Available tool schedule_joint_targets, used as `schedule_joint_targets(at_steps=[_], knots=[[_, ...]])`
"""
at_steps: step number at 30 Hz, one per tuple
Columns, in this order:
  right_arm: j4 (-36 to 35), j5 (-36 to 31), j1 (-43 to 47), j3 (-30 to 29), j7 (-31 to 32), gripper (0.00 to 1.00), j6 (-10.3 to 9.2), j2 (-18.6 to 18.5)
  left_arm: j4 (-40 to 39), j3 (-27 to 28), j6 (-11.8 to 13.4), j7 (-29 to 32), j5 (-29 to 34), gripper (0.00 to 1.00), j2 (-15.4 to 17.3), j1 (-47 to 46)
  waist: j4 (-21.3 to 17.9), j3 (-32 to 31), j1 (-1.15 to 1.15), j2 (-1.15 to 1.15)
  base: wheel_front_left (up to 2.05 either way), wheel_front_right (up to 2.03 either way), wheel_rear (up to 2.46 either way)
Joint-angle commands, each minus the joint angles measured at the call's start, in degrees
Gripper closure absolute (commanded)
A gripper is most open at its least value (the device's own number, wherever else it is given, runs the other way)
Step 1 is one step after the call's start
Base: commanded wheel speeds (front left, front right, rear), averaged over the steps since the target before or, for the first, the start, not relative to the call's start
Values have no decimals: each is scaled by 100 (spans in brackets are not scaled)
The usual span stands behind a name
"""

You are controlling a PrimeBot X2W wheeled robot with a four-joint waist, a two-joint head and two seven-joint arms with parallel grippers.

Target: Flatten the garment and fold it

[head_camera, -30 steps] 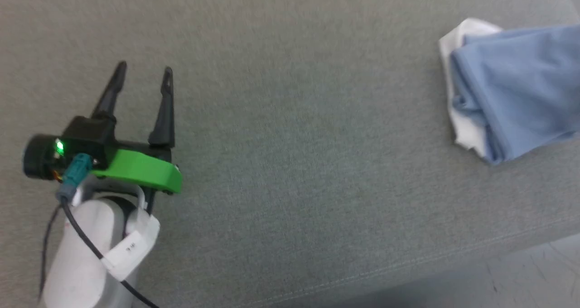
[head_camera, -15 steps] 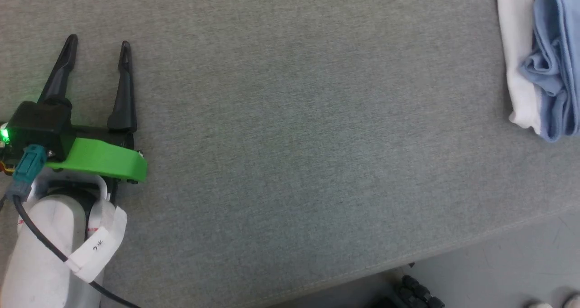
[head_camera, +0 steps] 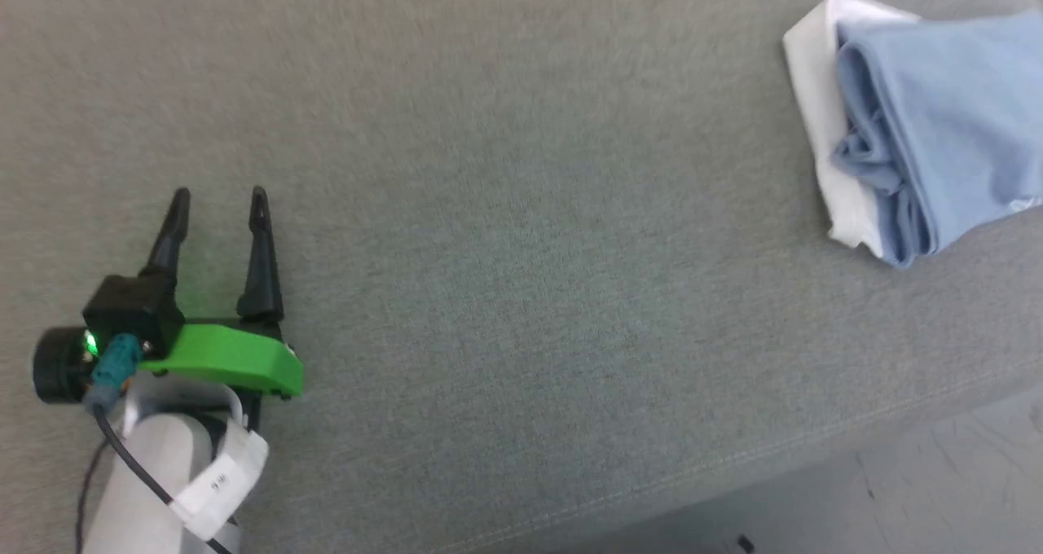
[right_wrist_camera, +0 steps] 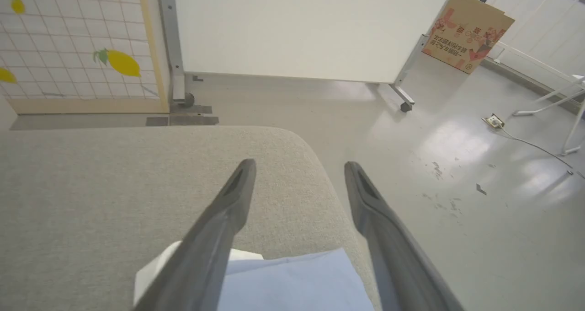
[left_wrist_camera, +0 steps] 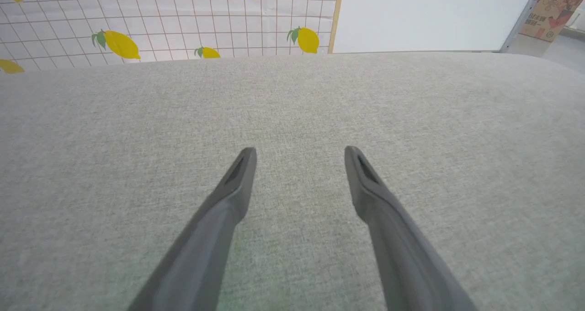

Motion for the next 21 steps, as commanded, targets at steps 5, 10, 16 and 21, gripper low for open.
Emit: schedule_joint_targets(at_steps=[5, 10, 16, 21], knots=[[-494, 448, 412, 292, -753, 0, -11, 479, 352, 91, 99, -277, -201, 0, -156, 217, 665, -1893, 0, 0, 0, 0, 0], [-983, 569, 1098, 373, -1491, 0, -11, 1028, 487, 199, 158, -372, -307, 0, -175, 412, 957, -2393, 0, 0, 0, 0, 0], [-1291, 403, 1962, 374, -2138, 0, -11, 1708, 473, 342, 235, -391, -440, 0, -168, 564, 1309, -2705, 0, 0, 0, 0, 0], [-1355, 285, 2700, 288, -2590, 0, -11, 2001, 533, 451, 297, -435, -617, 0, -271, 673, 1572, -2903, 0, 0, 0, 0, 0]])
